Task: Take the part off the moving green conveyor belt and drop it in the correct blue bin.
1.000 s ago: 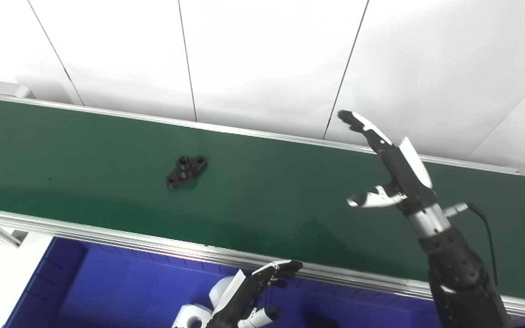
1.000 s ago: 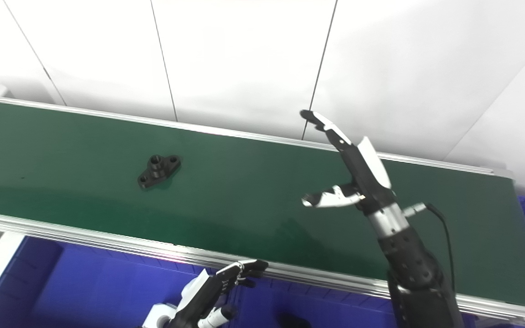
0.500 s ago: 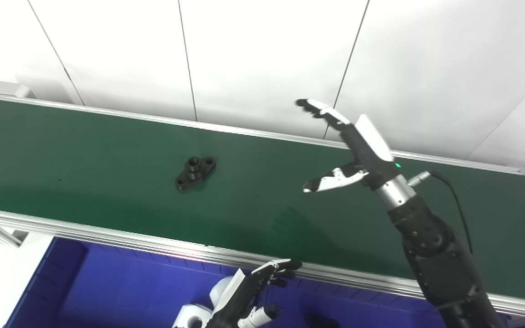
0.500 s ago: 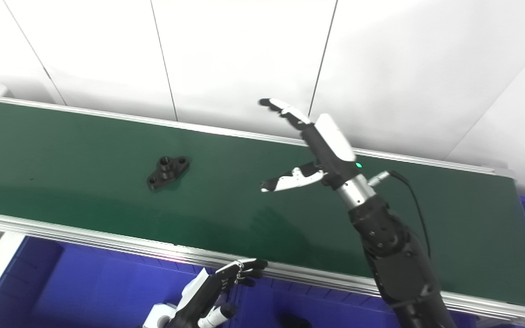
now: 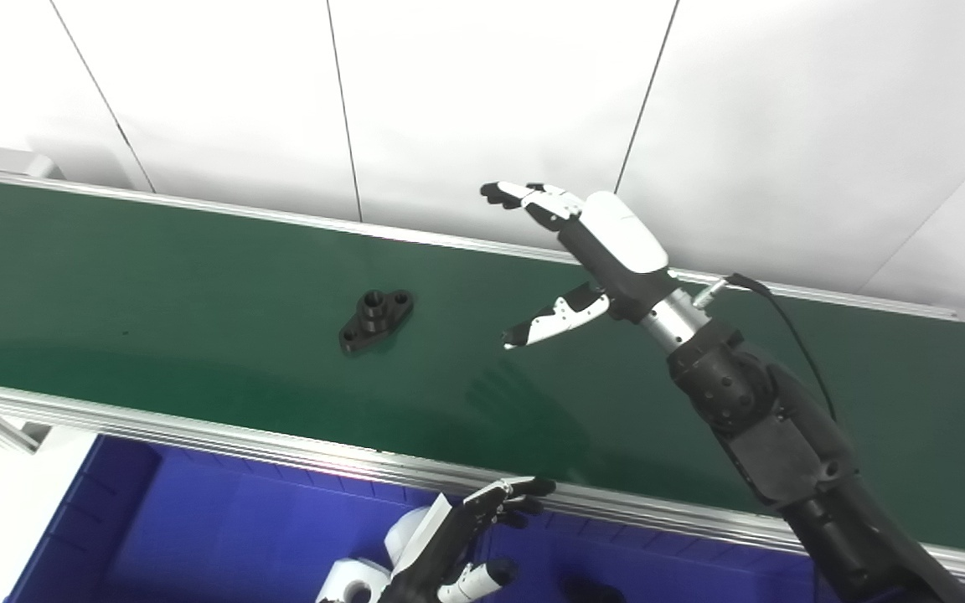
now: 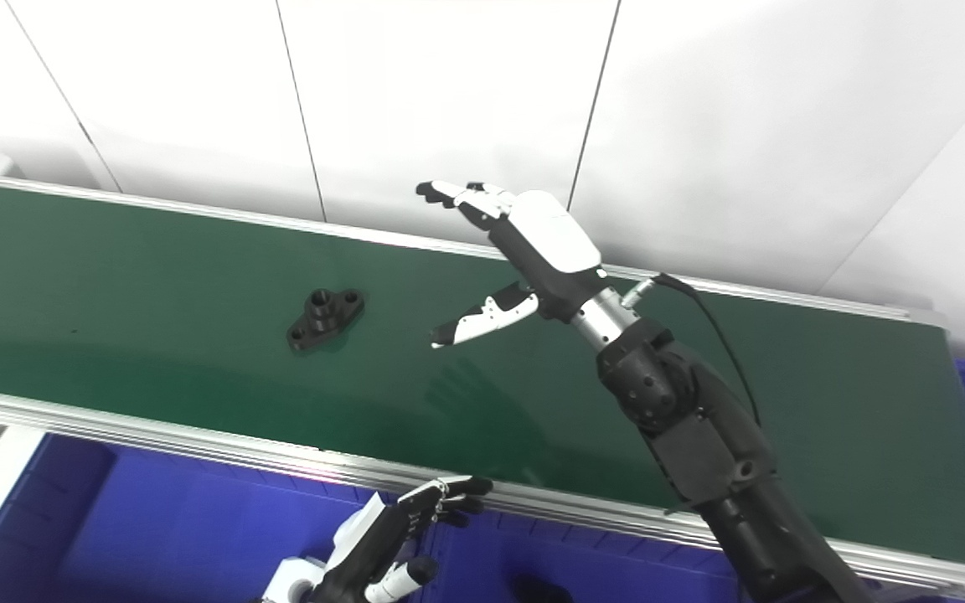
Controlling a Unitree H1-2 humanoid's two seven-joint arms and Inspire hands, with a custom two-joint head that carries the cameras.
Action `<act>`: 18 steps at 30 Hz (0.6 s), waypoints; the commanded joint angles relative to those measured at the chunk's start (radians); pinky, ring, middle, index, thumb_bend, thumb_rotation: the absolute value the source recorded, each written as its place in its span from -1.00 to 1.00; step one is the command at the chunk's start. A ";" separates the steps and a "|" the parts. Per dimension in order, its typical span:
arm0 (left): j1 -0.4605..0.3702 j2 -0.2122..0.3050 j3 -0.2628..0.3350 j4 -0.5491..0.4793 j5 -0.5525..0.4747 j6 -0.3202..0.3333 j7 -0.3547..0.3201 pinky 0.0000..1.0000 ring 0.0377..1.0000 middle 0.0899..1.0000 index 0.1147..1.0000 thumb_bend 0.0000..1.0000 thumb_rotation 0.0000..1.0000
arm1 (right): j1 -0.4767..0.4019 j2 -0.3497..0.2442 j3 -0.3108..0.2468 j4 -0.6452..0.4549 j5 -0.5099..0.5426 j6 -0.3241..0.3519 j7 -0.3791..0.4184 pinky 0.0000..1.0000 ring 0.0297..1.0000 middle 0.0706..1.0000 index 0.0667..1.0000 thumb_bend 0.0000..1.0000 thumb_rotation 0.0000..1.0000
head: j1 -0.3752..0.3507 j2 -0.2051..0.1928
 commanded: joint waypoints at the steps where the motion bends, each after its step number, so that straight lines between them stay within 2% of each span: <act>1: -0.007 -0.077 -0.048 -0.005 0.012 -0.040 0.016 0.46 0.65 0.62 0.51 0.80 0.97 | -0.063 0.008 0.004 -0.009 -0.029 -0.025 -0.036 0.91 0.67 0.67 0.79 1.00 0.45 | 0.004 -0.001; 8: -0.009 -0.090 -0.056 0.004 0.024 -0.040 0.029 0.45 0.64 0.62 0.51 0.82 0.97 | -0.087 0.037 0.045 0.038 -0.072 -0.025 -0.049 1.00 0.69 0.67 0.78 1.00 0.47 | 0.021 0.003; 11: -0.009 -0.093 -0.061 0.006 0.031 -0.041 0.038 0.44 0.63 0.61 0.50 0.82 0.97 | -0.096 0.047 0.059 0.064 -0.067 -0.025 -0.055 1.00 0.71 0.68 0.77 1.00 0.42 | 0.024 0.004; 18: -0.005 -0.108 -0.071 -0.002 0.034 -0.028 0.033 0.44 0.64 0.62 0.51 0.81 0.97 | -0.137 0.077 0.124 0.181 -0.084 -0.025 -0.096 1.00 0.72 0.70 0.81 1.00 0.46 | 0.044 0.008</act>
